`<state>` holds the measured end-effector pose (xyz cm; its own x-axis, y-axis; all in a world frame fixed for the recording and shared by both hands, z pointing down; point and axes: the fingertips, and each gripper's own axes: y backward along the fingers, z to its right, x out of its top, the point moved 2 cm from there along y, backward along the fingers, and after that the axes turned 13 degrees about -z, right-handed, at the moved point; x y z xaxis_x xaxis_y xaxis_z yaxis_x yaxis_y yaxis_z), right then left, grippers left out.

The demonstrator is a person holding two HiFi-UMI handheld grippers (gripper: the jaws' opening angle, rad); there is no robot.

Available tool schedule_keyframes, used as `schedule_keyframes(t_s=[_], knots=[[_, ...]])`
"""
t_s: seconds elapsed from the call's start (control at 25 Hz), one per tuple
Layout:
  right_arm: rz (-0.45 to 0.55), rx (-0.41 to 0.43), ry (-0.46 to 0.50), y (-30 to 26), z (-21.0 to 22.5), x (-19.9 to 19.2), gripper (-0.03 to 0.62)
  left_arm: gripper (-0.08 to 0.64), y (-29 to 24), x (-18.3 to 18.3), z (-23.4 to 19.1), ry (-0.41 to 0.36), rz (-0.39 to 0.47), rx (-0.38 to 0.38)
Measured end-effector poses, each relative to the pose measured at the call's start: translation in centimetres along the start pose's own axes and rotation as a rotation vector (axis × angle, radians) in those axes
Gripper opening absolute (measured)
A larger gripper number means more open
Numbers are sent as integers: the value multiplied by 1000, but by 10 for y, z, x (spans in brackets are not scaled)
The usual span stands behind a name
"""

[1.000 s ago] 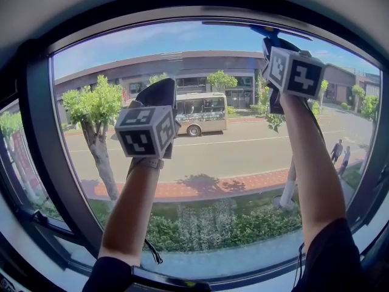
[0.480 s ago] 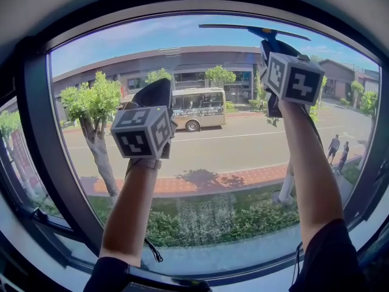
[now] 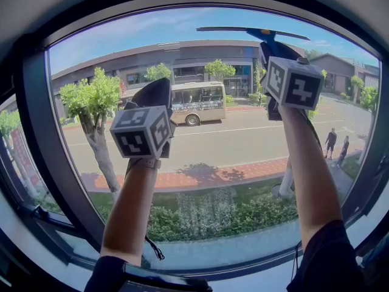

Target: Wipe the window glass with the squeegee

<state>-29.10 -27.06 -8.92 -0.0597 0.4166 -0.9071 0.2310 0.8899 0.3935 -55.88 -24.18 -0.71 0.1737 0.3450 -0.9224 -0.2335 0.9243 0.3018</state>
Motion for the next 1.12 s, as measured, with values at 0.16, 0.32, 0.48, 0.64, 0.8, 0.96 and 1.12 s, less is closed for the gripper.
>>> schedule_keyframes(t_s=[0.16, 0.32, 0.48, 0.64, 0.8, 0.96, 1.12], knots=[[-5, 3, 2, 5, -3, -8, 143, 0, 4, 0, 1, 6, 4, 4], [-9, 5, 0, 8, -6, -15, 143, 0, 6, -3, 1, 13, 5, 1], [-14, 3, 5, 10, -8, -18, 143, 0, 9, -3, 3, 6, 1, -2], [-24, 5, 3, 14, -10, -24, 143, 0, 12, -6, 3, 8, -2, -3], [-33, 12, 4, 17, -14, -33, 143, 0, 14, -11, 3, 16, -10, -5], [-38, 15, 6, 23, -16, -43, 143, 0, 15, -17, 6, 19, -20, -8], [-41, 12, 17, 27, -18, -53, 143, 0, 17, -22, 9, 25, -31, -10]])
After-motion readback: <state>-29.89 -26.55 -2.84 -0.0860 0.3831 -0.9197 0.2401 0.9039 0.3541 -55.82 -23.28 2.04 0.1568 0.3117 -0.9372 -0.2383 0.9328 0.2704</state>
